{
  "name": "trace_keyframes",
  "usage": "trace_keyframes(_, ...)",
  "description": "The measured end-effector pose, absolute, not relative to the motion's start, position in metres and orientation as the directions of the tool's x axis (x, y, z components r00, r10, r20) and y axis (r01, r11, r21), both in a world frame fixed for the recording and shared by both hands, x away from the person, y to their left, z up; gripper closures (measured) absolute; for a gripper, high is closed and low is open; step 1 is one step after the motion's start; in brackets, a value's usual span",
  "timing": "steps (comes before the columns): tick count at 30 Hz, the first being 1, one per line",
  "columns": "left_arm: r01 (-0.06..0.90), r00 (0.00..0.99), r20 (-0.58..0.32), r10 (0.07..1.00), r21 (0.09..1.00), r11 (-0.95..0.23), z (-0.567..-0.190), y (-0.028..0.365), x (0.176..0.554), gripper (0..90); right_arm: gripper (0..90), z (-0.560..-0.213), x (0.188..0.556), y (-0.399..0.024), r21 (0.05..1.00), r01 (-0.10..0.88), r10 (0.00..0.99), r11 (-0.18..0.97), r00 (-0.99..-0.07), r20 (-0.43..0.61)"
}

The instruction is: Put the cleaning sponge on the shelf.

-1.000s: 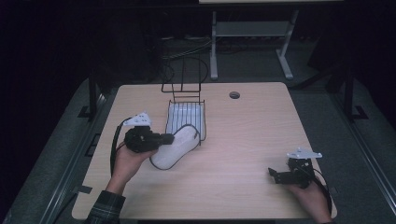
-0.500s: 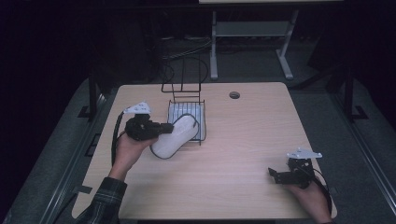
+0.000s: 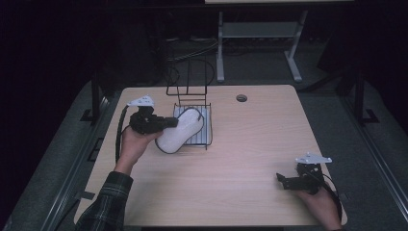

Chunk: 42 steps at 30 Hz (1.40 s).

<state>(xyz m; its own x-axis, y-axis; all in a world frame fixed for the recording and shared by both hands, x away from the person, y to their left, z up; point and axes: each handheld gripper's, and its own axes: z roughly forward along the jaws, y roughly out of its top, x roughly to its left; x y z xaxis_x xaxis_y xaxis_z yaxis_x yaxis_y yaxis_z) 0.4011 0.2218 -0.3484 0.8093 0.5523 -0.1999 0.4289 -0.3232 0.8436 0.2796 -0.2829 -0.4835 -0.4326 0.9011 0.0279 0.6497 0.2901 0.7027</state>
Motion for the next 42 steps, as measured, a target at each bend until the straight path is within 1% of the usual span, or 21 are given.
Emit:
trace_keyframes(13, 0.448, 0.796, -0.222, 0.563, 0.842, -0.3, -0.347, 0.227, 0.426, 83.4, 2.4, -0.483, 0.28, -0.283, 0.703, 0.649, 0.901, 0.291, -0.433, 0.028)
trace_keyframes(21, 0.479, 0.778, -0.263, 0.57, 0.836, -0.268, -0.36, 0.231, 0.441, 83.4, 2.4, -0.483, 0.28, -0.283, 0.703, 0.65, 0.901, 0.29, -0.433, 0.028)
trace_keyframes(27, 0.482, 0.779, -0.26, 0.571, 0.83, -0.28, -0.361, 0.225, 0.454, 83.4, 2.4, -0.483, 0.28, -0.283, 0.703, 0.65, 0.901, 0.29, -0.433, 0.028)
trace_keyframes(29, 0.485, 0.777, -0.272, 0.568, 0.834, -0.264, -0.363, 0.222, 0.458, 83.4, 2.4, -0.483, 0.28, -0.283, 0.703, 0.65, 0.901, 0.29, -0.433, 0.028)
trace_keyframes(32, 0.488, 0.777, -0.268, 0.57, 0.828, -0.276, -0.366, 0.219, 0.464, 83.4, 2.4, -0.484, 0.28, -0.283, 0.703, 0.649, 0.901, 0.291, -0.433, 0.027)
trace_keyframes(38, 0.511, 0.766, -0.3, 0.568, 0.821, -0.255, -0.372, 0.208, 0.474, 83.3, 2.4, -0.483, 0.28, -0.283, 0.703, 0.65, 0.901, 0.29, -0.433, 0.028)
trace_keyframes(41, 0.505, 0.774, -0.284, 0.566, 0.816, -0.281, -0.376, 0.205, 0.479, 83.3, 2.4, -0.483, 0.28, -0.283, 0.703, 0.65, 0.901, 0.29, -0.433, 0.028)
trace_keyframes(42, 0.513, 0.769, -0.296, 0.566, 0.815, -0.271, -0.379, 0.204, 0.48, 83.3, 2.4, -0.483, 0.28, -0.283, 0.703, 0.65, 0.901, 0.29, -0.433, 0.028)
